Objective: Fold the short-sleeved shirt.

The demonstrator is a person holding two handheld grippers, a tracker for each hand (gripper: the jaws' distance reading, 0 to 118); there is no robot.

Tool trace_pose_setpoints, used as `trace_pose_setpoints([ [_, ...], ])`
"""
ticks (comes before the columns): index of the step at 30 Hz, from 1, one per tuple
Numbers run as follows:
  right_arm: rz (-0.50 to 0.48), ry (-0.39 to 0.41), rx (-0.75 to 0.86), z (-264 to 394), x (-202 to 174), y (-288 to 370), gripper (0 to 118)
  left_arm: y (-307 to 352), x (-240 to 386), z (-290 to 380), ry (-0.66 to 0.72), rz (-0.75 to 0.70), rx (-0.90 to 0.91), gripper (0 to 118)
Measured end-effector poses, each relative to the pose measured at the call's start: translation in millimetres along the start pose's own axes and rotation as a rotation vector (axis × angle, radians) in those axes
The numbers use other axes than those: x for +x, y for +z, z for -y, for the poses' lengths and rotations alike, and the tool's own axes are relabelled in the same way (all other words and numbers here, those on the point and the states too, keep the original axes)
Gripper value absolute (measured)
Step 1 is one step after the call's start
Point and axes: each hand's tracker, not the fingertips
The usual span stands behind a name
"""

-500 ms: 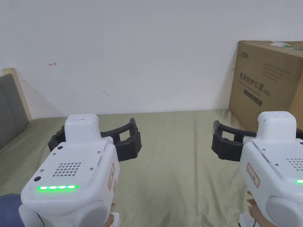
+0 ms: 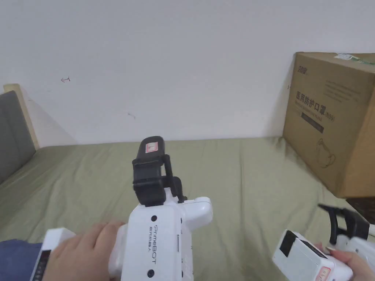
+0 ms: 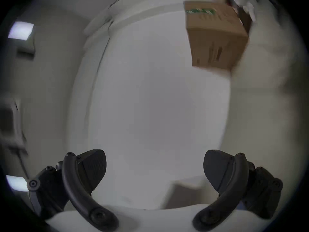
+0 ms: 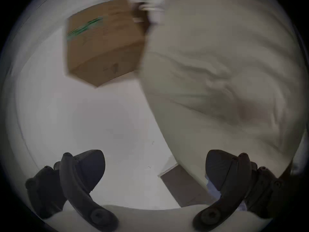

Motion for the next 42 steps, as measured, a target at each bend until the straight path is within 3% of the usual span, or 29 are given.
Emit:
trace_pose_setpoints([
  [2, 0.023, 0.244, 0.038, 1, -10, 7, 118, -5, -30, 0, 0.49, 0.088, -0.13, 116],
  [3, -0.002, 0.427, 0.092, 10, -15, 11, 118, -12, -44, 7, 0.71, 0.103, -0.214, 116],
  [6, -0.097, 0.761, 0.165, 41, -56, 21, 118, -35, -68, 48, 1.149, 0.199, -0.329, 116],
  [8, -0.163, 1.043, 0.202, 71, -81, 28, 118, -37, -75, 63, 1.267, 0.183, -0.323, 116],
  [10, -0.176, 1.541, 0.337, 115, -96, 36, 118, -34, -75, 69, 1.308, 0.148, -0.321, 116],
  [12, -0.143, 1.987, 0.5, 150, -86, 37, 118, -32, -73, 72, 1.283, 0.142, -0.311, 116],
  [13, -0.145, 2.135, 0.537, 160, -77, 36, 118, -29, -70, 70, 1.263, 0.135, -0.302, 116],
  [14, -0.137, 2.187, 0.544, 166, -73, 35, 118, -26, -68, 67, 1.244, 0.134, -0.293, 116],
  [18, -0.095, 2.12, 0.541, 170, -66, 34, 118, -19, -64, 63, 1.222, 0.142, -0.273, 116],
  [22, -0.133, 2.24, 0.554, 177, -59, 38, 118, -20, -65, 63, 1.24, 0.167, -0.275, 116],
  [25, -0.163, 2.27, 0.561, 183, -54, 43, 118, -20, -66, 64, 1.243, 0.172, -0.275, 116],
  [42, -0.21, 2.206, 0.516, 189, -62, 51, 118, -19, -75, 63, 1.305, 0.179, -0.269, 116],
])
